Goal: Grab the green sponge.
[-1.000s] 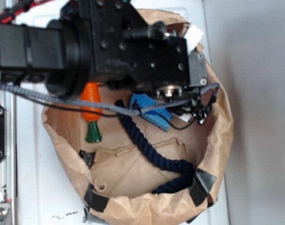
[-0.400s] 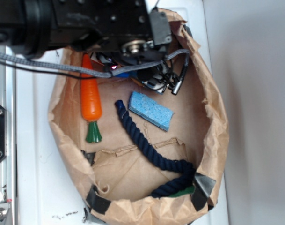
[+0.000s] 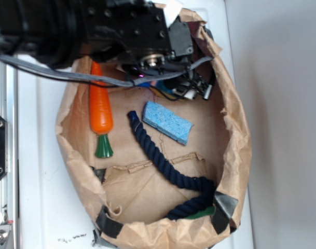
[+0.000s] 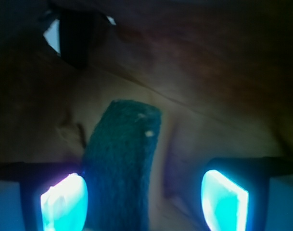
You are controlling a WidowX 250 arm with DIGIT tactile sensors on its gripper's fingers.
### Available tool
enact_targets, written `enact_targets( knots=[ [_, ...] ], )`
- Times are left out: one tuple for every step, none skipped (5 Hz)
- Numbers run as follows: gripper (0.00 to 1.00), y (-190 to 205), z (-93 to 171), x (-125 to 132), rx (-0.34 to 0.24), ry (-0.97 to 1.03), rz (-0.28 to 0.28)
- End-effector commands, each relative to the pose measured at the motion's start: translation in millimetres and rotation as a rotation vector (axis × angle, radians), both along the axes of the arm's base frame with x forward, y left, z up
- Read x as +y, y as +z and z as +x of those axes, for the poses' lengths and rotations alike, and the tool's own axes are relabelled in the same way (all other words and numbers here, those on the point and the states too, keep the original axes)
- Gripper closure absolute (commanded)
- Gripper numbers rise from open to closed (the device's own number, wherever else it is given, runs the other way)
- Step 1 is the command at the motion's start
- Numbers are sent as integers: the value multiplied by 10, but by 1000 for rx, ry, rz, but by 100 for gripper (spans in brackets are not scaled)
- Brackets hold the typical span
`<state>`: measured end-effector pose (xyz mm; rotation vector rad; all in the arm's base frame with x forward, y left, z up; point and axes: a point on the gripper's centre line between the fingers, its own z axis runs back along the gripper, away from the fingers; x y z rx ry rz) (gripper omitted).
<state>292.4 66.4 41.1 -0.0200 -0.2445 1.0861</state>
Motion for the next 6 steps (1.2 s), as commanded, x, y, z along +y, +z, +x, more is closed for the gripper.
enact_targets(
  knots=[
    [94, 15, 233, -15, -60, 46, 40],
    [100, 2, 228, -16, -59, 60, 49],
    [100, 9, 212, -23, -52, 60, 53],
    [100, 100, 202, -34, -33, 43, 46],
    [100, 419, 138, -18, 8, -24, -18],
    [100, 748, 85, -11, 46, -144, -100]
  ],
)
